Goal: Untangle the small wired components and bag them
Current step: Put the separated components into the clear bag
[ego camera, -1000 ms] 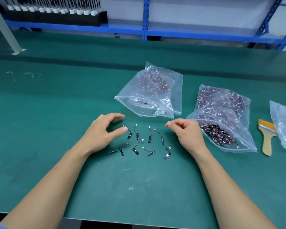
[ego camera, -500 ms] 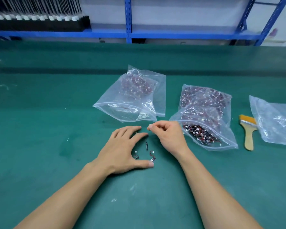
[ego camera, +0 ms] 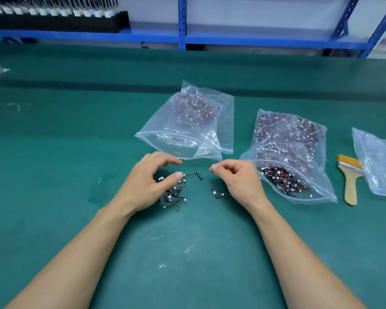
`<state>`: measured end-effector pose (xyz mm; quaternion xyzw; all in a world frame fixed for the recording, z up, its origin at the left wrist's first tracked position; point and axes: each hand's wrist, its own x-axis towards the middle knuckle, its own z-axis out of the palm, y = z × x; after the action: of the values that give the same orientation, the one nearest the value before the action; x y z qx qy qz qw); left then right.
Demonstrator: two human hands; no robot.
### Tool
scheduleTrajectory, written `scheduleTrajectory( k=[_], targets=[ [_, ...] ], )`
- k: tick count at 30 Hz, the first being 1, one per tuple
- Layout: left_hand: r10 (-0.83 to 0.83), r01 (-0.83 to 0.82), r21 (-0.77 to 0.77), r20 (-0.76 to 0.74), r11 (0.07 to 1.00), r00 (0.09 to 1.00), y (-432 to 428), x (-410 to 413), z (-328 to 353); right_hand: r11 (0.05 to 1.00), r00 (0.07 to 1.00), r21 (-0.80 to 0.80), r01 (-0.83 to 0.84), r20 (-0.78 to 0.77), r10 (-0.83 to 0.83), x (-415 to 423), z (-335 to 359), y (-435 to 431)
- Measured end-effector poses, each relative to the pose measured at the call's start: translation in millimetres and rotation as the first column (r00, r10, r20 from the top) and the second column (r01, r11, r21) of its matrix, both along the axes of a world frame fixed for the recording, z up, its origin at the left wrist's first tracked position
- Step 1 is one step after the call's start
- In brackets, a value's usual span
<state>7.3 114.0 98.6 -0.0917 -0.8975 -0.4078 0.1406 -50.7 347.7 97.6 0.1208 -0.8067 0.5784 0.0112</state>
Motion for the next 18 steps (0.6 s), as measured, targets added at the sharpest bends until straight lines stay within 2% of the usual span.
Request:
scheduleTrajectory(
  k=[2, 5, 11, 14, 18],
  targets=[
    [-0.002, 0.005, -0.060, 0.057, 0.998, 0.998, -10.7, 1.5, -0.9, 1.000, 1.000, -0.004, 0.002, 0.008, -0.002, -0.8, -0.3, 0.9],
    [-0.052, 0.096, -0.275, 0.164, 0.957, 0.985, -12.7, 0.2, -3.0, 1.000, 1.000, -0.010, 0.001, 0.014, 0.000, -1.7, -1.9, -0.3],
    [-0.210, 0.244, -0.508, 0.124, 0.826, 0.970, 32.8, -9.3, -6.0, 1.000, 1.000, -0.005, -0.005, 0.009, 0.005, -2.8, -3.6, -0.9],
    [-0.270, 0.250, -0.557, 0.048, 0.792, 0.962, 59.8, -12.5, -7.9, 0.999, 1.000, -0.039, -0.001, 0.028, 0.002, -3.9, -3.4, -0.9],
    [-0.238, 0.203, -0.541, 0.006, 0.816, 0.971, 66.8, -17.6, -5.0, 0.995, 0.999, -0.097, 0.000, 0.042, 0.004, -4.4, -2.8, -2.0]
  ],
)
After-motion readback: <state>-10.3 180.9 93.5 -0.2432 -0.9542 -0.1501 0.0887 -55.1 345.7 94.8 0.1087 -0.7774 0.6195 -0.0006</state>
